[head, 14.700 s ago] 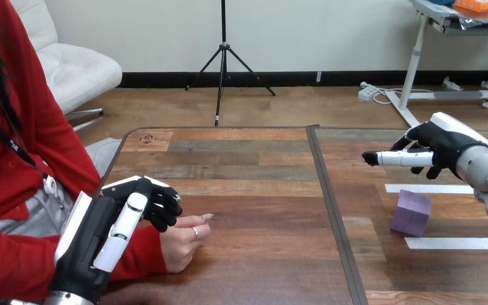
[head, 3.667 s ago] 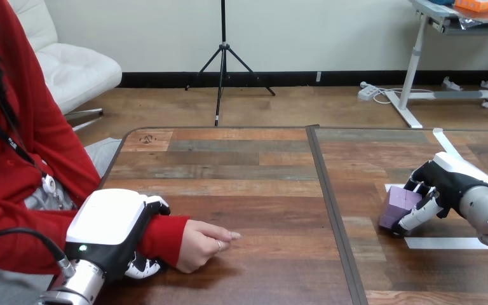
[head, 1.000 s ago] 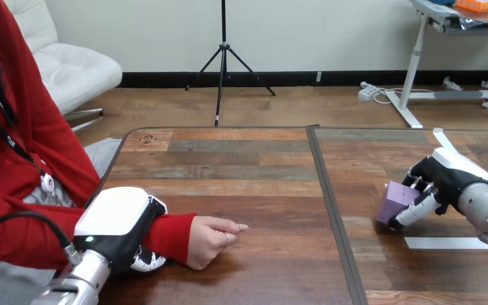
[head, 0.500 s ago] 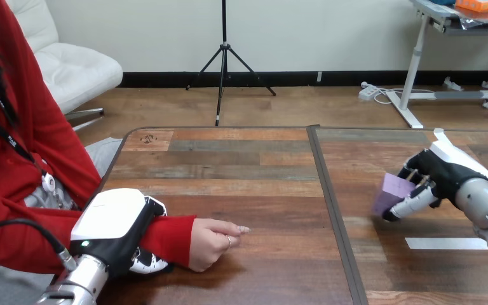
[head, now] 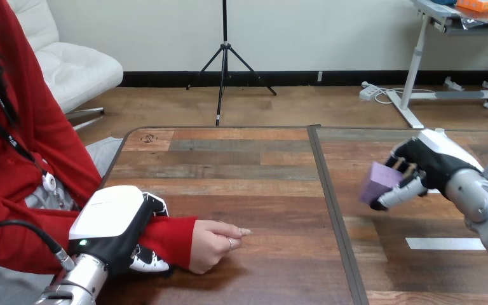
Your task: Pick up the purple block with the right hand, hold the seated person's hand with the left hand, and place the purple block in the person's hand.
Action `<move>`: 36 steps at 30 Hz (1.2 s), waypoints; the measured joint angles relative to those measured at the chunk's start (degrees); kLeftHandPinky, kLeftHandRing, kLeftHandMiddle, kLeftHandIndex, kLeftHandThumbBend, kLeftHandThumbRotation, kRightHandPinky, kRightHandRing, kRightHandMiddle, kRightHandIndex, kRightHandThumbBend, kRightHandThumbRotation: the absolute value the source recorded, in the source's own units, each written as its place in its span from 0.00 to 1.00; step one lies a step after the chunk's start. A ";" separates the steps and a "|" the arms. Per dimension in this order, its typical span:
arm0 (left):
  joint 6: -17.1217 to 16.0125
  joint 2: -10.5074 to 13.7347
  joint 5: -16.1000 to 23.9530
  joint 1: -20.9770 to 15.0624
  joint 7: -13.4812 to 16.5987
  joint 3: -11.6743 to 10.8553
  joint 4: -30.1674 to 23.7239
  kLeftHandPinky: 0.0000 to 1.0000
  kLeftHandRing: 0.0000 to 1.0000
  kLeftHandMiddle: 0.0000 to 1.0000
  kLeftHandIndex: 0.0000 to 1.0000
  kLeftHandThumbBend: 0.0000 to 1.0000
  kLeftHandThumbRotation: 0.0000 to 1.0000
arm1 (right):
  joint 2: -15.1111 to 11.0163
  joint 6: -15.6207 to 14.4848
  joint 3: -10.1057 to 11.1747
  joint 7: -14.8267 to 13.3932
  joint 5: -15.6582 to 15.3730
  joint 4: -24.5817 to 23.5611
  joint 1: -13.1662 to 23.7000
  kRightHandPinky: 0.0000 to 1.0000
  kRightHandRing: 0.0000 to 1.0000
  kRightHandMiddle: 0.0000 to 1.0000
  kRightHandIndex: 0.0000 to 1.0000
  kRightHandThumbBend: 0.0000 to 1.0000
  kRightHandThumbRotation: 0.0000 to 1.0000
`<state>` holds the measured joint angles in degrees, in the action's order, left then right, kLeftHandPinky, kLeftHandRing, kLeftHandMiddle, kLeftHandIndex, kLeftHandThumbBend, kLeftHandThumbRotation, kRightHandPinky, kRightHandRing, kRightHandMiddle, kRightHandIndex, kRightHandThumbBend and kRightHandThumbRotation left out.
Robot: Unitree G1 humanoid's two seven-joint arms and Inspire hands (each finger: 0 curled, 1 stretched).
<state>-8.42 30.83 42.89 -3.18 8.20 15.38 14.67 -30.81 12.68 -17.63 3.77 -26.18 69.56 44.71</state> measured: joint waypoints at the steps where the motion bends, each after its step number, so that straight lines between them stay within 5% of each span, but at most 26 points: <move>1: 0.12 -0.04 -0.01 0.07 -0.05 -0.04 -0.23 0.31 0.37 0.40 0.40 0.75 0.00 | 0.06 0.00 0.00 0.01 0.09 -0.20 0.00 0.31 0.37 0.43 0.50 0.69 0.00; 36: 0.79 -1.70 -0.82 -0.23 -0.39 -1.28 -1.79 0.28 0.34 0.39 0.40 0.77 0.00 | 3.41 -1.83 0.08 2.70 0.67 -4.43 0.51 0.30 0.36 0.42 0.49 0.68 0.00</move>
<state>-7.63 29.13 42.08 -3.41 7.81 14.10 12.88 -27.40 10.85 -17.55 6.47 -25.50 65.13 45.22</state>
